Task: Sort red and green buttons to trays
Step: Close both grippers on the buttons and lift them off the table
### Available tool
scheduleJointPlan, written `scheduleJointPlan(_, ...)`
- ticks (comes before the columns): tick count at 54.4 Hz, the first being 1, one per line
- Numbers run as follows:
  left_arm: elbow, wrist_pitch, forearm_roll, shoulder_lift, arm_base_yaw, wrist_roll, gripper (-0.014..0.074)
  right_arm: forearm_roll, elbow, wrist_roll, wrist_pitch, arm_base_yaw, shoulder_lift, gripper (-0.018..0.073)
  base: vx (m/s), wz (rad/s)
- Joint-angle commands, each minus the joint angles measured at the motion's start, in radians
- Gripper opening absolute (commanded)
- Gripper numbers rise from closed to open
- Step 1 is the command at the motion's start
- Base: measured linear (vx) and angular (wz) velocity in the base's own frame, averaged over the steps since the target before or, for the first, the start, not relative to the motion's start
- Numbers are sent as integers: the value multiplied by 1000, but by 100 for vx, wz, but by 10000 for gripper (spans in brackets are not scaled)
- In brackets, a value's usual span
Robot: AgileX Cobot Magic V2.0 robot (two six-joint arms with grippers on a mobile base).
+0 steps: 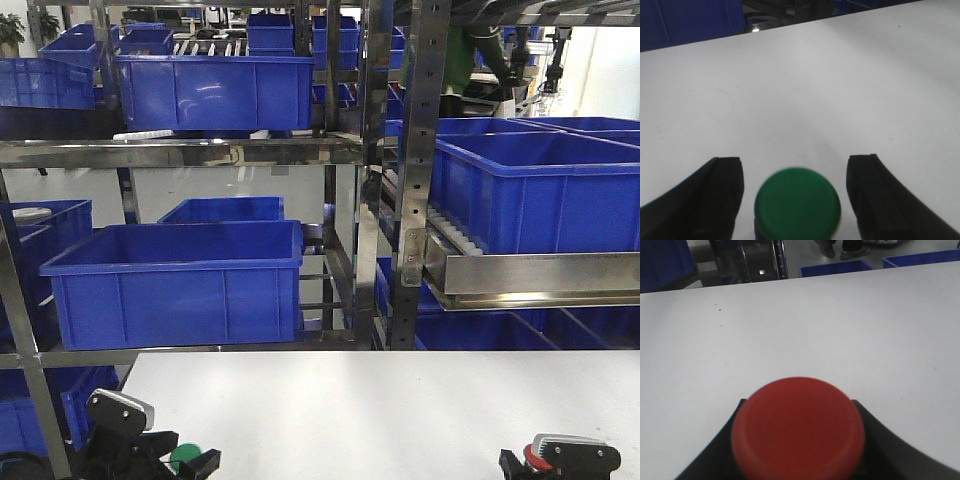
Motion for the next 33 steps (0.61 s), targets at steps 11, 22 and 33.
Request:
scheduleJointPlan(11,-19,-70,-16,4,-6,-12,560,-3,-11,-1,-138,-6,-45,2,0,0)
scheduleJointPlan(22,-23,-138,-14,35,-6,-12,466,-3,-11,-1,-138,-6,-45,3,0,0)
scheduleJointPlan(33,-23,-138,-16,29,-6,-12,78,-4,-11,-1,-137,-6,-45,2,0,0)
